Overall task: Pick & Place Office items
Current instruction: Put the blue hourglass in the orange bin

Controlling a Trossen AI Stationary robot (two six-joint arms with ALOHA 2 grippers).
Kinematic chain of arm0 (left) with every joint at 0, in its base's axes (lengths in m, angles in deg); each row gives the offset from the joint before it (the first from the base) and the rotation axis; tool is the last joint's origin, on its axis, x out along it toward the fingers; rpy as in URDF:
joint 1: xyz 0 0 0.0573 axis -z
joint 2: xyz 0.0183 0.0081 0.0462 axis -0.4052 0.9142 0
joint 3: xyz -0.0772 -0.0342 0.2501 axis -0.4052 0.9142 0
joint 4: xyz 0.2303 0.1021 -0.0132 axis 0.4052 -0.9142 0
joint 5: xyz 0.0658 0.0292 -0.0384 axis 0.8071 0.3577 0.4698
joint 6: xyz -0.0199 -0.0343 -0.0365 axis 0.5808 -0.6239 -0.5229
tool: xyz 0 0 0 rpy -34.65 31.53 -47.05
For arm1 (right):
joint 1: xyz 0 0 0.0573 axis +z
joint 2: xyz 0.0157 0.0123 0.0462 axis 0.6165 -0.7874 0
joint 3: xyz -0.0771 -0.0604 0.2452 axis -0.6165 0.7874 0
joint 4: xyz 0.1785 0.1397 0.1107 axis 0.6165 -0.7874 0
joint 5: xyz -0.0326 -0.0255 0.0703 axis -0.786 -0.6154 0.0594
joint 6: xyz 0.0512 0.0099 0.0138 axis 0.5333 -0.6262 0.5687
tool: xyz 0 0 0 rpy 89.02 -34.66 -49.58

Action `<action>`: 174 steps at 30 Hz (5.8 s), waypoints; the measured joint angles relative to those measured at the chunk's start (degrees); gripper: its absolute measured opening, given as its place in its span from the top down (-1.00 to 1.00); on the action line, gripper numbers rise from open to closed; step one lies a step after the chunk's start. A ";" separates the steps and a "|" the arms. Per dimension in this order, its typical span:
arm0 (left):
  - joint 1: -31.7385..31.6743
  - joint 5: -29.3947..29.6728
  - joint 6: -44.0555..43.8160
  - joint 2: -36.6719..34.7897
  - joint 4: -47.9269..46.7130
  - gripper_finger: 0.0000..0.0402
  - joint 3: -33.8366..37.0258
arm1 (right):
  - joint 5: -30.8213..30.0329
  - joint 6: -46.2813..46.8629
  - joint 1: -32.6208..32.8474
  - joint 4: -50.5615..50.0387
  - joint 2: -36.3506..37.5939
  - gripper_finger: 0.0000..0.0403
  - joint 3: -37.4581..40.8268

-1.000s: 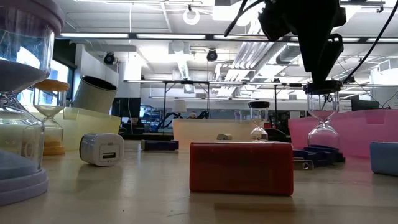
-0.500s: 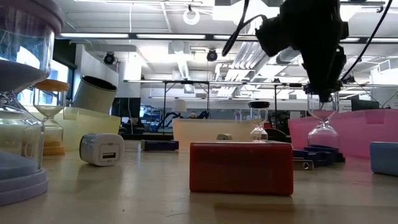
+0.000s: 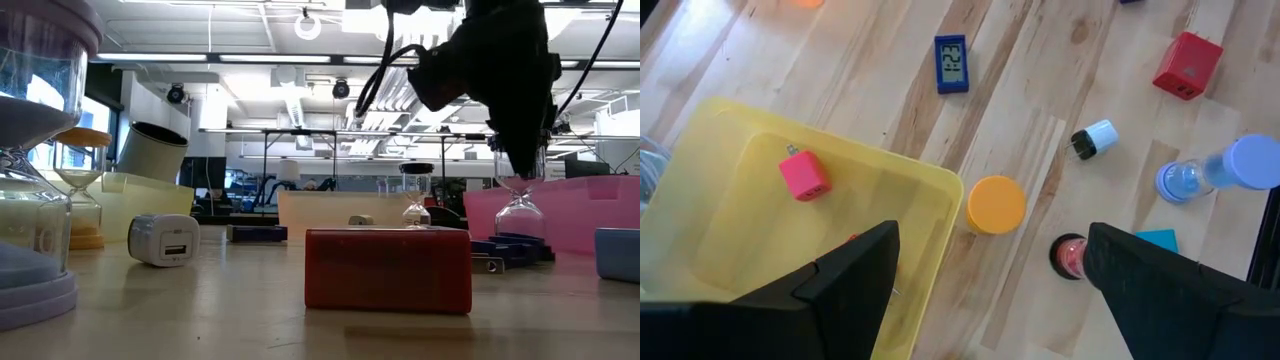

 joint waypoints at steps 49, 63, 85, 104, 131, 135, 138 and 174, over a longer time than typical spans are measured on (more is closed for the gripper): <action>0.00 1.92 7.89 0.17 4.77 -0.58 0.00 | 0.78 2.54 -0.96 -12.75 3.81 0.04 -6.75; -3.36 2.03 7.83 0.17 8.11 -0.58 0.00 | -9.40 -8.78 -7.45 -29.43 3.81 0.04 -26.05; -15.36 1.91 8.99 0.17 15.10 -0.58 0.00 | -12.66 -40.76 -40.45 -21.60 3.24 0.04 -30.25; -28.66 1.91 22.70 0.17 17.56 -0.58 0.00 | -8.46 -47.53 -42.08 -8.10 3.22 0.04 -20.54; -56.02 -15.49 47.91 0.17 26.61 -0.58 0.00 | -4.70 -47.69 -47.30 -1.95 3.17 0.04 -13.11; -55.95 -16.06 47.89 0.17 26.63 -0.58 0.00 | -5.45 -47.50 -47.32 -0.70 3.17 0.04 -12.54; -55.95 -16.84 47.76 0.17 26.61 -0.58 0.00 | -5.80 -47.49 -47.32 -0.67 3.17 0.04 -12.48; -55.93 -18.72 49.73 0.17 26.59 -0.58 0.00 | -5.50 -39.13 -45.69 -1.37 -3.49 0.01 -12.50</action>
